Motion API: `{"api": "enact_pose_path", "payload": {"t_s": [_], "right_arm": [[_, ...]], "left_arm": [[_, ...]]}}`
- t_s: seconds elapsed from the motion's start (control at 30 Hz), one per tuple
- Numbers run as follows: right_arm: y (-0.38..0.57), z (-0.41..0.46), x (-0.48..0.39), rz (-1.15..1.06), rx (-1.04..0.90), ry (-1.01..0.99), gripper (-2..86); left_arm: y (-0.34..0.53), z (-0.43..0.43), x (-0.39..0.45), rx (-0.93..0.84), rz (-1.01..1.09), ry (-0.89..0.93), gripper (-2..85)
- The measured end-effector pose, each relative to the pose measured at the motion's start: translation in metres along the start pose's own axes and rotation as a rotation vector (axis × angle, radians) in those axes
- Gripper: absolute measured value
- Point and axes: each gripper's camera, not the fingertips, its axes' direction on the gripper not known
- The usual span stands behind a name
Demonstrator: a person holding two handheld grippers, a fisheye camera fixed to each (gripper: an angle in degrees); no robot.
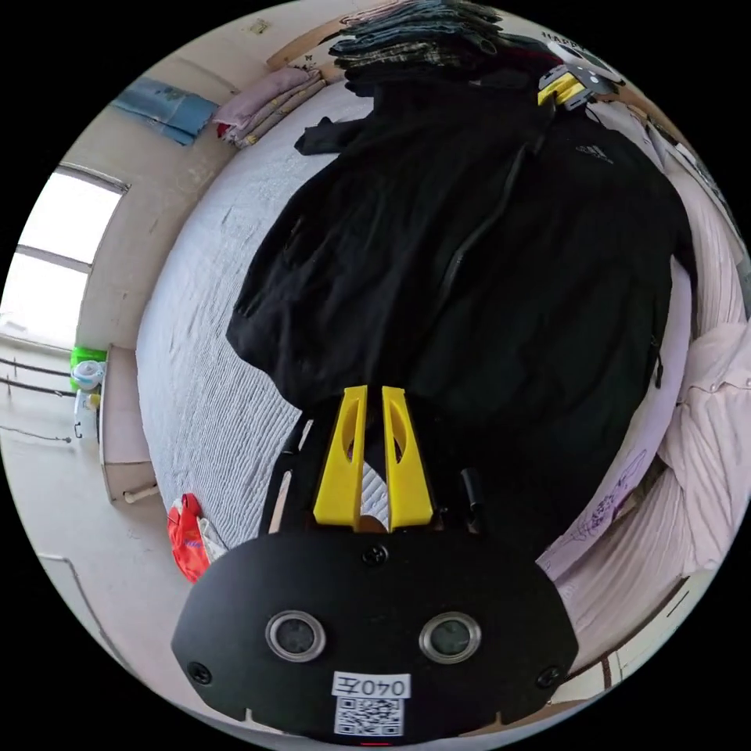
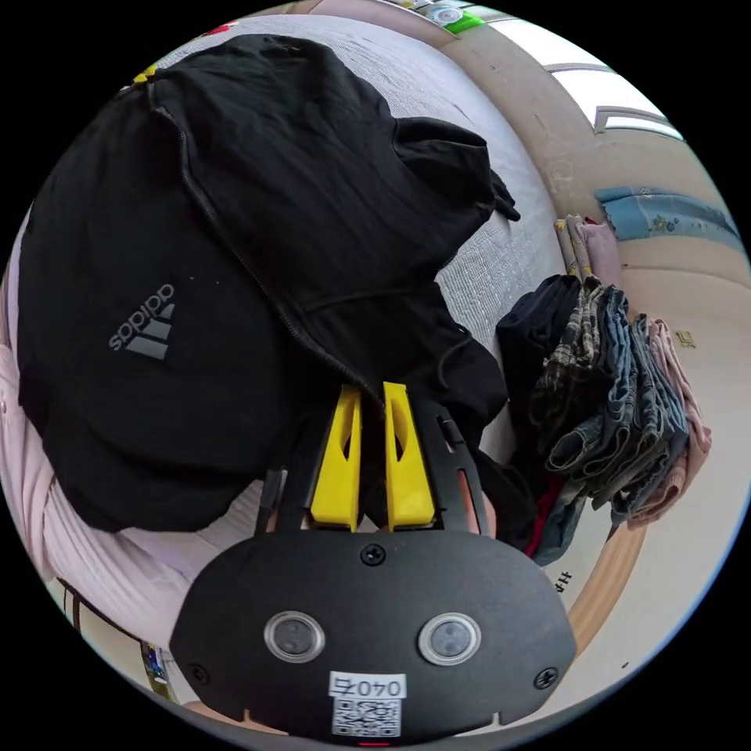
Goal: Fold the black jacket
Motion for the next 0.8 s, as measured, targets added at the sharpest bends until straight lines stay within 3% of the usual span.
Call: {"api": "enact_pose_path", "payload": {"t_s": [0.13, 0.2, 0.27, 0.33, 0.4, 0.47, 0.5, 0.53, 0.67, 0.8], "right_arm": [[0.023, -0.057, 0.022, 0.038, -0.008, 0.043, 8.9], [0.033, -0.088, 0.035, 0.103, 0.097, 0.03, 7.3], [0.037, -0.115, 0.044, 0.184, 0.296, -0.029, 0.2], [0.025, -0.108, 0.046, 0.23, 0.338, -0.085, -0.5], [0.007, -0.077, 0.044, 0.283, 0.259, -0.063, -0.8], [-0.002, -0.006, 0.043, 0.329, 0.016, 0.031, -0.9], [0.001, 0.016, 0.044, 0.338, -0.051, 0.026, -0.9], [0.016, 0.052, 0.049, 0.383, -0.072, -0.083, -0.9], [0.047, 0.051, 0.095, 0.578, 0.027, -0.381, -1.0], [0.044, -0.024, 0.116, 0.577, 0.265, -0.281, -1.0]], "left_arm": [[0.026, -0.042, -0.017, 0.093, -0.162, -0.114, -1.0], [0.028, -0.06, -0.022, 0.166, -0.234, -0.148, -0.9], [0.016, -0.059, -0.019, 0.198, -0.268, -0.144, -0.9], [-0.003, -0.044, -0.01, 0.18, -0.262, -0.159, -0.9], [-0.028, -0.007, 0.003, 0.089, -0.257, -0.202, -0.9], [-0.035, 0.032, 0.007, -0.012, -0.282, -0.205, -0.9], [-0.032, 0.063, 0.008, -0.103, -0.3, -0.16, -0.8], [-0.027, 0.067, 0.01, -0.054, -0.305, -0.167, -0.8], [-0.024, 0.056, 0.008, -0.071, -0.303, -0.158, -0.9], [-0.027, 0.01, -0.014, 0.047, -0.393, -0.275, -0.9]]}}
